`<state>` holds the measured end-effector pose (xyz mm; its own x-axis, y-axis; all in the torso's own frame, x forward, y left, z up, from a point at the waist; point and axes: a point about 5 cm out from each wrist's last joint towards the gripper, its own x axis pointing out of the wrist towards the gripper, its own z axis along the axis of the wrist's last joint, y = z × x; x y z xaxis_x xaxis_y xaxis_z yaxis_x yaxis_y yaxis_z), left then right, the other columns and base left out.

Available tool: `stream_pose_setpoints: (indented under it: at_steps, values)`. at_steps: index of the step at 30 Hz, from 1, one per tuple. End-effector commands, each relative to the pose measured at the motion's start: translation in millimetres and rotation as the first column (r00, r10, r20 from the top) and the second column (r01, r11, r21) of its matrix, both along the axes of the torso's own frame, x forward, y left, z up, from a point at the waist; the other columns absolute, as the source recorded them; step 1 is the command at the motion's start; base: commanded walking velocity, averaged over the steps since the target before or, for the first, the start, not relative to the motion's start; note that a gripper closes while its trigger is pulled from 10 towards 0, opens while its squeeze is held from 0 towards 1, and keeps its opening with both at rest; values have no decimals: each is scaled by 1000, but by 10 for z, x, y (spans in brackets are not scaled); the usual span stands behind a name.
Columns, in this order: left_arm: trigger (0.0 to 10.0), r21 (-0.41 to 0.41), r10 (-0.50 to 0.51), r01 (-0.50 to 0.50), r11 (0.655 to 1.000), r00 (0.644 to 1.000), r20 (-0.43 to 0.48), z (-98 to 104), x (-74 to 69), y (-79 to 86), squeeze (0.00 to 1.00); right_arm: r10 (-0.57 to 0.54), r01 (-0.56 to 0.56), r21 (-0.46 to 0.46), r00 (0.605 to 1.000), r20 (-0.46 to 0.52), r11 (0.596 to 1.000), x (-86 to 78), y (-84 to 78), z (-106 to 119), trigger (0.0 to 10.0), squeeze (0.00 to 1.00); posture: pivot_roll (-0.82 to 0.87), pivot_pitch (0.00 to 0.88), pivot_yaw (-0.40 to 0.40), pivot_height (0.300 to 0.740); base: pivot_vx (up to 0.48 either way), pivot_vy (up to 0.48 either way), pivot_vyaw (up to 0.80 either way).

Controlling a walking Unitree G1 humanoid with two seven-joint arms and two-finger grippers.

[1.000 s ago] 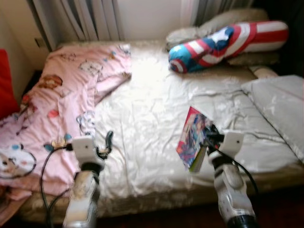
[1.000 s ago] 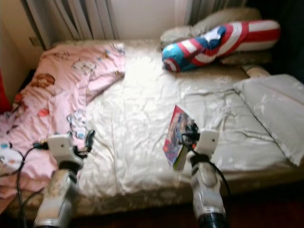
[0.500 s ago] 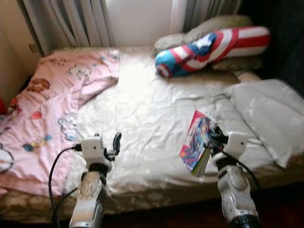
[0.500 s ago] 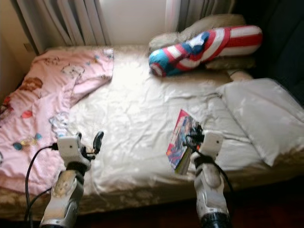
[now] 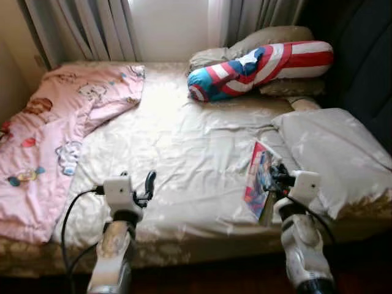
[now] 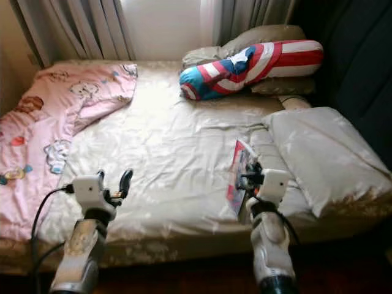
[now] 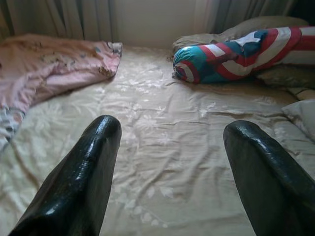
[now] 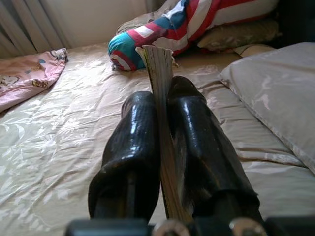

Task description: Clean up the room

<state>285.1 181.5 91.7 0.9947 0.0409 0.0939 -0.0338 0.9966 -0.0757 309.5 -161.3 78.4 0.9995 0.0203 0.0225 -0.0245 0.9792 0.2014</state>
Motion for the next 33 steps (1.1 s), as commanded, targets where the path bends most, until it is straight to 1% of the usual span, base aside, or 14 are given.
stream_pose_setpoints:
  at_steps: [1, 5, 11, 17, 19, 21, 25, 33]
  values:
    - [10000, 2, -24, 24, 1000, 1000, 1, 2, 3, -67, 0, -16, 16, -6, 999, 40, 1000, 15, -61, 77, 10000, 0, -56, 45, -35, 740, 0, -345, 0]
    - [10000, 3, -25, 25, 1000, 1000, 1, 2, 0, -57, 0, -17, 17, -3, 999, 38, 1000, 12, -52, 71, 10000, 0, -56, 49, -31, 740, 0, -68, 0]
    - [10000, -7, -34, 34, 999, 999, 9, 32, 24, -49, 0, -18, 18, -4, 999, 41, 1000, 22, -71, 90, 10000, 0, -55, 81, -42, 740, 0, 0, 0]
    - [10000, -15, -29, 29, 999, 1000, 0, 23, 7, -35, 0, -11, 13, -46, 999, 50, 999, 19, -105, 111, 10000, 0, -55, 94, -44, 740, 0, 0, 0]
    - [10000, -19, -31, 31, 999, 1000, 2, 22, -1, -40, 0, 3, 0, -56, 998, 61, 998, 15, -87, 126, 10000, 0, -57, 97, -43, 740, 0, 0, 800]
    - [10000, -29, -37, 37, 999, 999, 4, 24, -2, -50, 0, 11, -8, -45, 998, 69, 999, 9, -55, 130, 10000, 0, -57, 104, -43, 740, 0, 0, 800]
    - [10000, -29, -49, 49, 998, 999, 4, 30, 4, -62, 0, -8, 10, -25, 998, 54, 1000, 13, -56, 110, 10000, 0, -54, 108, -44, 740, 0, 0, 0]
    - [10000, -25, -49, 49, 999, 999, 7, 47, 16, -56, 0, -6, 7, -28, 998, 61, 1000, 18, -69, 121, 10000, 0, -55, 120, -45, 740, 256, 0, 0]
